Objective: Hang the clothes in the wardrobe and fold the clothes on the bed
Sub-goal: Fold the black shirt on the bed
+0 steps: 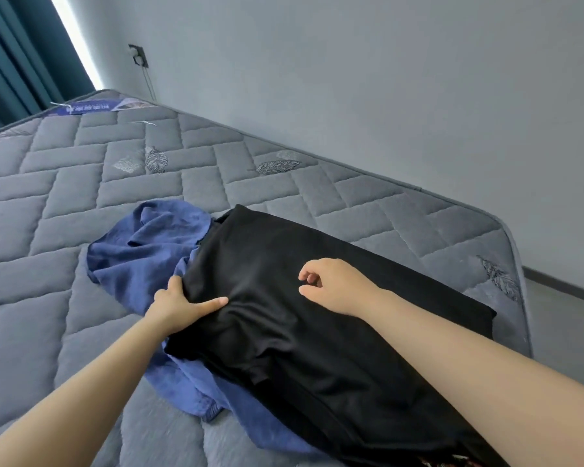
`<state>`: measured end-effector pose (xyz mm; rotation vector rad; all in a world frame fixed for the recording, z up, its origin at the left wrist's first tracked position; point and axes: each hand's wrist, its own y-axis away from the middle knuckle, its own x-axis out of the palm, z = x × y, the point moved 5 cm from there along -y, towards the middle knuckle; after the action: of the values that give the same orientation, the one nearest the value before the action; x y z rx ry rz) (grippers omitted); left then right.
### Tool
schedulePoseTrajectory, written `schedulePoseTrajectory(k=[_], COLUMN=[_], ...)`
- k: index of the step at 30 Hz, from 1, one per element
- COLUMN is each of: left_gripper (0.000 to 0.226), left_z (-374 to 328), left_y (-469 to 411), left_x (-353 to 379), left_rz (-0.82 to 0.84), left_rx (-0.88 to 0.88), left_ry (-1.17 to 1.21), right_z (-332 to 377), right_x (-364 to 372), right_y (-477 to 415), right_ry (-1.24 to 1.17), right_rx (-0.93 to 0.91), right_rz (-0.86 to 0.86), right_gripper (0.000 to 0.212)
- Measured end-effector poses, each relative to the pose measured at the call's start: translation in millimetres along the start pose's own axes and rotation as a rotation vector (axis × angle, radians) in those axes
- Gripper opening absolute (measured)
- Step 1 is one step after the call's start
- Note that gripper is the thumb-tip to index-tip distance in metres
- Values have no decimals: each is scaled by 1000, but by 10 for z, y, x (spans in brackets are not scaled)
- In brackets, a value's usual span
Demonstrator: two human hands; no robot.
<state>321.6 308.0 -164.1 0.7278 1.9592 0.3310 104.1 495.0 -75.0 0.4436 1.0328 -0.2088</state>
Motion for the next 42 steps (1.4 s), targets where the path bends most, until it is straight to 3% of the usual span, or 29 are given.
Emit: schedulePoseTrajectory(k=[6,10,20,22,25,30,35,38,42], left_gripper=[111,111,103,101,108,121,135,119,64], left_z=[64,78,105,123,115,48,-190,-421,-671], left_y=[-59,-143,-340,-354,-375,-295,-49,96,390], left_x=[97,153,196,211,217,124,-133,-398,-606], left_rz=[44,85,98,99,123,159,220,115,28], left_rx=[19,-8,-15,-25,-65,-117,-166,-30,243], left_ry=[32,33,-11,0,-9,48,72,55,115], right_z=[424,578,472,448,491,649,857,827,531], right_x=[-140,-11,343,309,161,-373,-1012,-1354,-1535], right_y=[-1109,-1708,-2420,-2481,-2492,-2187,-1649,-1361,-1092], right_ry=[13,57,30,-38,-198,-175,213,200,-241], right_rx=[7,50,201,192,121,-6,-150,-147,-55], right_rz=[-53,25,253,217,140,-5,-130,-194,-126], right_gripper=[29,38,94,80,37,33,40,44,21])
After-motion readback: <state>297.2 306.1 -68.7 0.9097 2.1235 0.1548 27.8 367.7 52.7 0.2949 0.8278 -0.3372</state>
